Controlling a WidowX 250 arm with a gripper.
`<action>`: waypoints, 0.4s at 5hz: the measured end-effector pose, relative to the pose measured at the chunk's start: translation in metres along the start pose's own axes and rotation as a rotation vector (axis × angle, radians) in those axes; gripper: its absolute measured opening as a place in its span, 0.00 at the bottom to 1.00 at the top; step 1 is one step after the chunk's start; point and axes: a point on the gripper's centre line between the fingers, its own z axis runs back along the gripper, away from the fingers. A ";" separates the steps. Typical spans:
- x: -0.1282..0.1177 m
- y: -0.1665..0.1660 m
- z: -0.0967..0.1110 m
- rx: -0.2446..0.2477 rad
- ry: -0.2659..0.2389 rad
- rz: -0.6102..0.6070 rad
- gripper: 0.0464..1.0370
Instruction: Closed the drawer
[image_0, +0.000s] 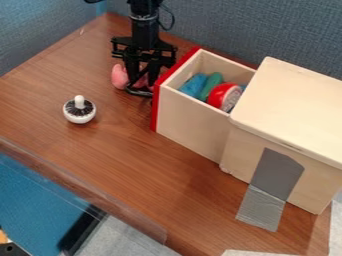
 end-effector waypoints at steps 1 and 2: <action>-0.011 -0.017 -0.001 -0.043 0.024 -0.021 0.16; -0.021 -0.043 0.000 -0.076 0.027 -0.056 0.13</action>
